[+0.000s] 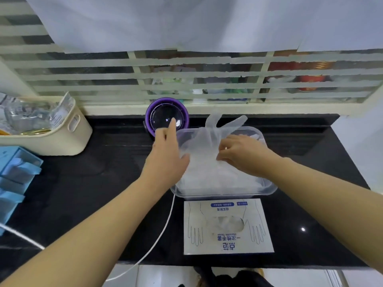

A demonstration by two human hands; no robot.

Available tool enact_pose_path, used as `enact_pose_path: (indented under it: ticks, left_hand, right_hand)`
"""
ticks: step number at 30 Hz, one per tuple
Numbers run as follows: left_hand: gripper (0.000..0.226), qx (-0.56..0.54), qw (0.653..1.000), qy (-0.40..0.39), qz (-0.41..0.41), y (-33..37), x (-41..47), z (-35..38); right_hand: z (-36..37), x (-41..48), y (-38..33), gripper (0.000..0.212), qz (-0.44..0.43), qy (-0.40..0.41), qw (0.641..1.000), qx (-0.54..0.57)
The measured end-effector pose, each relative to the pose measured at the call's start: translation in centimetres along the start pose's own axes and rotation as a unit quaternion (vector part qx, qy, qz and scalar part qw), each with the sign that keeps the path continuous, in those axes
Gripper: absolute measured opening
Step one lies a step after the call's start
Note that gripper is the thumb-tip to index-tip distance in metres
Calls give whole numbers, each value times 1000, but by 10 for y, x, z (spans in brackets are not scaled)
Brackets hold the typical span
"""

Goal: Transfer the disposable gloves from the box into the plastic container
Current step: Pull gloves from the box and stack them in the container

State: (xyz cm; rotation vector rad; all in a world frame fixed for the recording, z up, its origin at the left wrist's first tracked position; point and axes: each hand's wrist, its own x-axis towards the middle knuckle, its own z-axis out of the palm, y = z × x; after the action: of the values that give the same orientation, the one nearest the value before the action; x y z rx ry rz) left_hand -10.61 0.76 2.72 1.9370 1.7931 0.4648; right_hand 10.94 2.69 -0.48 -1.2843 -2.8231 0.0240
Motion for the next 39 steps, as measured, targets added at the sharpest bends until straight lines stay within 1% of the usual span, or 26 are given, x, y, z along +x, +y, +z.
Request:
enact_pose_path:
  ticks: [1, 2, 3, 4, 5, 6, 7, 8, 9, 10, 11, 13, 15, 17, 19, 20, 23, 25, 27, 31, 36, 39]
  left_hand:
    - [75, 48, 990, 94, 90, 0, -1, -1]
    - [62, 71, 966, 159, 192, 2, 0, -3]
    - [50, 76, 939, 180, 283, 5, 1, -2]
    - [41, 85, 915, 161, 361, 8, 4, 1]
    - [35, 109, 895, 115, 416, 10, 7, 7]
    - [31, 145, 886, 55, 436, 12, 10, 14]
    - [30, 187, 893, -22, 409, 16, 13, 21]
    - [31, 231, 902, -97, 351, 17, 17, 29]
    - [34, 271, 905, -157, 288, 15, 23, 37]
    - [37, 302, 900, -206, 239, 13, 29, 42]
    - [41, 327, 890, -240, 210, 11, 33, 47]
    - [46, 361, 870, -275, 192, 9, 38, 54]
    - [48, 386, 854, -287, 200, 9, 41, 61]
    - [49, 406, 838, -295, 216, 9, 44, 65]
    - [51, 408, 831, -304, 222, 8, 47, 67]
    - [53, 406, 830, -311, 221, 7, 49, 68]
    - [63, 394, 830, -335, 208, 4, 50, 73]
    - [75, 401, 825, -348, 194, -1, 51, 76]
    - [84, 425, 813, -355, 180, -6, 51, 80]
    - [90, 490, 782, -353, 154, -12, 50, 93]
    - [88, 528, 760, -352, 141, -13, 51, 101]
    - [87, 541, 754, -345, 145, -12, 51, 100]
  right_hand:
    - [3, 1, -2, 23, -3, -14, 1000, 1]
    - [7, 3, -3, 24, -10, -27, 1000, -4]
    - [9, 3, -6, 25, -15, -44, 999, -13]
    - [12, 4, -8, 26, -21, -56, 998, -19]
    - [12, 4, -10, 27, -22, -66, 997, -20]
    - [14, 4, -12, 27, -18, -73, 997, -18]
    - [14, 4, -14, 27, -8, -88, 996, -15]
    - [16, 5, -15, 28, 0, -104, 995, -11]
    - [17, 5, -15, 29, 4, -124, 992, -9]
    - [19, 4, -14, 30, 9, -141, 990, 0]
    - [20, 4, -13, 31, 23, -161, 987, 18]
    - [18, 4, -12, 36, 72, -198, 975, 69]
    - [11, 5, -9, 40, 106, -204, 967, 105]
    - [4, 10, -7, 42, 121, -174, 971, 113]
    - [-1, 17, -8, 44, 125, -145, 974, 119]
    - [1, 20, -10, 48, 125, -149, 974, 117]
    - [19, 21, -13, 72, 158, -222, 957, 103]
    - [33, 17, -8, 93, 208, -283, 930, 112]
    - [43, 10, -5, 104, 239, -325, 908, 116]
    - [53, 6, -5, 101, 250, -359, 892, 113]
    - [57, 10, -1, 91, 237, -388, 883, 119]
    - [41, 9, 2, 87, 233, -404, 875, 134]
